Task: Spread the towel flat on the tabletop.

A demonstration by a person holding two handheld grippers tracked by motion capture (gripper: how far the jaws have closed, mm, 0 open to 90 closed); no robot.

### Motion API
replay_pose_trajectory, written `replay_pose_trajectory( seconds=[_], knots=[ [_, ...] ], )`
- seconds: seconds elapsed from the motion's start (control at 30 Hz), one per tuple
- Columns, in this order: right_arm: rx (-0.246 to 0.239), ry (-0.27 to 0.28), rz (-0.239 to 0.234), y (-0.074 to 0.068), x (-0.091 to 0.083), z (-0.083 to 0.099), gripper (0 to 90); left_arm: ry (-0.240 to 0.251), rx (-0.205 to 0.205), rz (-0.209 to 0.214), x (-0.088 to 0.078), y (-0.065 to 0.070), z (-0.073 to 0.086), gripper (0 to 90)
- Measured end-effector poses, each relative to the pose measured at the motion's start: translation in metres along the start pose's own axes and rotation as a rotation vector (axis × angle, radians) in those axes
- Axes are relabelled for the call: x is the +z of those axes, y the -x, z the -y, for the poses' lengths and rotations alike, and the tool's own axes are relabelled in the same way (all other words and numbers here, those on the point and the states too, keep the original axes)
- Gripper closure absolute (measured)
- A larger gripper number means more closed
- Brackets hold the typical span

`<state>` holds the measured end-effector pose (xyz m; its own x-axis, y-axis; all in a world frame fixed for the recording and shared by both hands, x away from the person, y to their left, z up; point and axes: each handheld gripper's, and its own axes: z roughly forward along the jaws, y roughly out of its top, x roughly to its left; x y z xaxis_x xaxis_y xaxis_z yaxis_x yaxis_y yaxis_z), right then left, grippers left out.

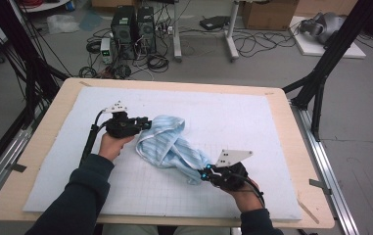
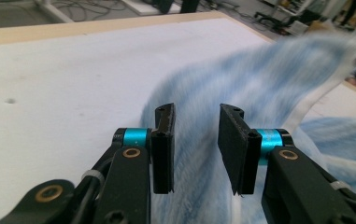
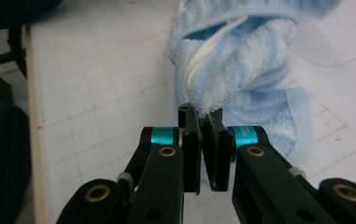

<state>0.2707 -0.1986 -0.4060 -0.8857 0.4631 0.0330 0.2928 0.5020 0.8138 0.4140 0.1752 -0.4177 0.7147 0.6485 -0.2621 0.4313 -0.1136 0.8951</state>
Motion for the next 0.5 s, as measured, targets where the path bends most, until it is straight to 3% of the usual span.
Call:
replay_pose_trajectory(
  seconds=[0.13, 0.2, 0.27, 0.3, 0.37, 0.5],
  knots=[
    [-0.004, -0.017, 0.035, -0.002, -0.002, 0.003, 81.7, 0.006, 0.008, -0.012, -0.005, -0.001, -0.002, 62.2],
    [0.006, -0.003, 0.066, -0.001, -0.003, 0.002, 69.6, 0.028, 0.016, -0.014, -0.01, 0.002, -0.001, 58.5],
    [0.027, 0.03, 0.132, 0.0, -0.01, -0.004, 55.4, 0.039, 0.011, -0.013, -0.013, 0.004, 0.002, 49.4],
    [0.027, 0.03, 0.132, 0.0, -0.01, -0.004, 55.4, 0.044, 0.01, -0.01, -0.016, 0.005, 0.004, 49.4],
    [0.024, 0.054, 0.18, 0.001, -0.015, -0.009, 47.7, 0.05, 0.012, -0.007, -0.021, 0.006, 0.007, 44.4],
    [0.05, 0.109, 0.245, 0.007, -0.022, -0.021, 46.7, 0.076, 0.025, -0.003, -0.031, 0.011, 0.01, 36.3]
  ],
)
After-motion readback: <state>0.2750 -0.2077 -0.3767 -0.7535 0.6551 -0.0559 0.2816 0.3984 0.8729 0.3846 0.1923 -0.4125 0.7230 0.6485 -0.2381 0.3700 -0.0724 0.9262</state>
